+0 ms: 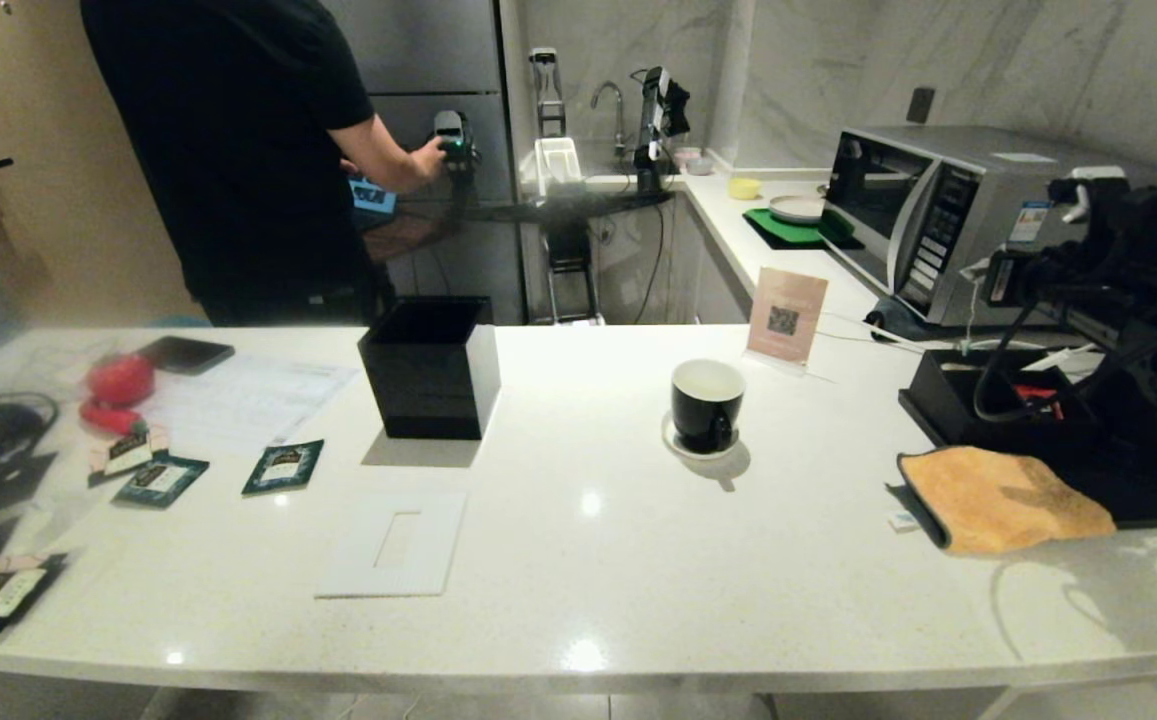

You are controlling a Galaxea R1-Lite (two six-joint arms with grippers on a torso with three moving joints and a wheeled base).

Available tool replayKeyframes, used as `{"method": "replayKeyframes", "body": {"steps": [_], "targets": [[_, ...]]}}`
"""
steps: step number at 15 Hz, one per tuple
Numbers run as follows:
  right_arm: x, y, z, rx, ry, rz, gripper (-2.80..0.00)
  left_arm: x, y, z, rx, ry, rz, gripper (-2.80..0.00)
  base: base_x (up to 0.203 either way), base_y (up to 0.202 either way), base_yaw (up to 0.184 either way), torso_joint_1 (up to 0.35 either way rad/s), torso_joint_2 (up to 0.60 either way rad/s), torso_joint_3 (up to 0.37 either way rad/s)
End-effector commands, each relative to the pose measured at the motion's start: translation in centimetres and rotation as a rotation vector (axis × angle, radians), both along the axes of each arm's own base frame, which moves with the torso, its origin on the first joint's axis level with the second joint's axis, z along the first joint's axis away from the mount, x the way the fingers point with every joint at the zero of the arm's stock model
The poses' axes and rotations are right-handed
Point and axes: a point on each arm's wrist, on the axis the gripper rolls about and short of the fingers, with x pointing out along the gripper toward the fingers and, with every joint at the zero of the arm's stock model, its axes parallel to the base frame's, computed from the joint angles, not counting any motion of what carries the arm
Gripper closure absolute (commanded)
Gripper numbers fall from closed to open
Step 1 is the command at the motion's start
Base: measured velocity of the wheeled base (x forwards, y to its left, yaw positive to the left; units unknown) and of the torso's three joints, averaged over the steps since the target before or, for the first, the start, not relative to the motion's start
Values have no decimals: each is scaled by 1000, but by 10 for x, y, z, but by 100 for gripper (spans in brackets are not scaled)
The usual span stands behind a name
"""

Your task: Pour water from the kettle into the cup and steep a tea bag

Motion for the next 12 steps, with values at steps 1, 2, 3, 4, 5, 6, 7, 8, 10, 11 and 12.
{"method": "replayKeyframes", "body": {"steps": [1, 2, 3, 4, 5, 6, 7, 8, 10, 11, 12], "targets": [[-13, 15, 11, -5, -23, 32, 0, 0, 0, 0, 1, 1, 1, 0, 0, 0, 0, 0, 0, 0], [-18, 19, 12, -5, -24, 42, 0, 0, 0, 0, -1, -1, 1, 0, 0, 0, 0, 0, 0, 0], [-22, 23, 14, -5, -25, 53, 0, 0, 0, 0, 0, 0, 1, 0, 0, 0, 0, 0, 0, 0], [-26, 29, 16, -5, -27, 67, 0, 0, 0, 0, 0, 0, 1, 0, 0, 0, 0, 0, 0, 0], [-30, 35, 19, -5, -34, 81, 0, 0, 0, 0, -1, 1, 1, 0, 0, 0, 0, 0, 0, 0], [-33, 41, 22, -5, -39, 98, 0, 0, 0, 0, 1, 1, 1, 0, 0, 0, 0, 0, 0, 0], [-36, 48, 25, -6, -45, 118, 0, 0, 0, 0, -1, 1, 1, 0, 0, 0, 0, 0, 0, 0], [-39, 56, 28, -6, -54, 139, 0, 0, 0, 0, -1, 0, 1, 0, 0, 0, 0, 0, 0, 0], [-47, 73, 37, -5, -72, 186, 0, 0, 0, 0, -1, -1, 1, 0, 0, 0, 0, 0, 0, 0], [-53, 81, 41, -5, -80, 209, 0, 0, 0, 0, -1, 1, 1, 0, 0, 0, 0, 0, 0, 0], [-58, 89, 44, -4, -88, 233, 0, 0, 0, 0, -1, 0, 1, 0, 0, 0, 0, 0, 0, 0]]}}
